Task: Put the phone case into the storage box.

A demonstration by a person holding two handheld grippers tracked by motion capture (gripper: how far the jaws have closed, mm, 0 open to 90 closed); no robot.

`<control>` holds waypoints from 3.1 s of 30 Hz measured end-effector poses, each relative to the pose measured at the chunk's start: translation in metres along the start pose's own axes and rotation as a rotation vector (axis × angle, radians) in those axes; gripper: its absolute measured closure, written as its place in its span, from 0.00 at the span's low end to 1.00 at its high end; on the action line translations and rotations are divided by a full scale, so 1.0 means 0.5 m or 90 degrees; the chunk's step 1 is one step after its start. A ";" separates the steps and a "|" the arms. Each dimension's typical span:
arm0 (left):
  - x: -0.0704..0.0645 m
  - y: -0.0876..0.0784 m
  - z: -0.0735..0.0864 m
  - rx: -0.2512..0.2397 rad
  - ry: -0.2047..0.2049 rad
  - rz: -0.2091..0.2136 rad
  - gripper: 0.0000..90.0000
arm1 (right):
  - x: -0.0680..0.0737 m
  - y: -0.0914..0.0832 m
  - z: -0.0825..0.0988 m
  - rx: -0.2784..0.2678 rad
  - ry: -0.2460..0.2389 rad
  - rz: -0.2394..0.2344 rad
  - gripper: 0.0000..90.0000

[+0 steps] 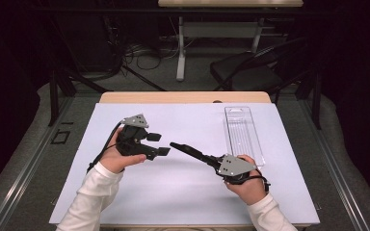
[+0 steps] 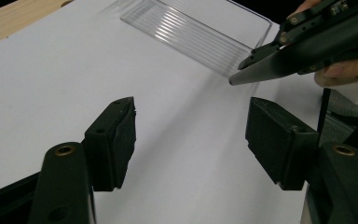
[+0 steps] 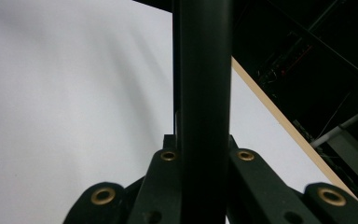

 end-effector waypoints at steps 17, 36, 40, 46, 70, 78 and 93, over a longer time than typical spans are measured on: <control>-0.042 0.012 -0.008 -0.017 0.056 0.049 0.46 | 0.005 0.005 0.000 -0.026 0.038 -0.032 0.98; -0.066 0.025 -0.011 -0.022 0.089 0.068 0.56 | 0.024 0.018 -0.002 -0.049 0.067 -0.081 0.98; -0.070 0.027 -0.012 -0.025 0.095 0.070 0.58 | 0.027 0.020 -0.003 -0.052 0.069 -0.087 0.97; -0.076 0.029 -0.013 -0.028 0.101 0.077 0.62 | 0.031 0.022 -0.003 -0.053 0.073 -0.096 0.98; -0.090 0.028 -0.016 -0.044 0.127 0.099 0.75 | 0.042 0.029 -0.007 -0.062 0.083 -0.122 0.98; -0.091 0.027 -0.016 -0.043 0.125 0.105 0.78 | 0.043 0.030 -0.007 -0.065 0.087 -0.125 0.97; -0.091 0.028 -0.018 -0.058 0.119 0.115 0.83 | 0.041 0.028 -0.006 -0.067 0.095 -0.125 0.97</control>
Point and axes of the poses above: each handheld gripper's, and its own axes: y roughly forward along the jaws, z roughly out of its underside, x roughly to its left, the point moved 8 cm from there along y, roughly forward along the jaws, and after that the axes turned 7 degrees about -z, right-handed, at the moved point
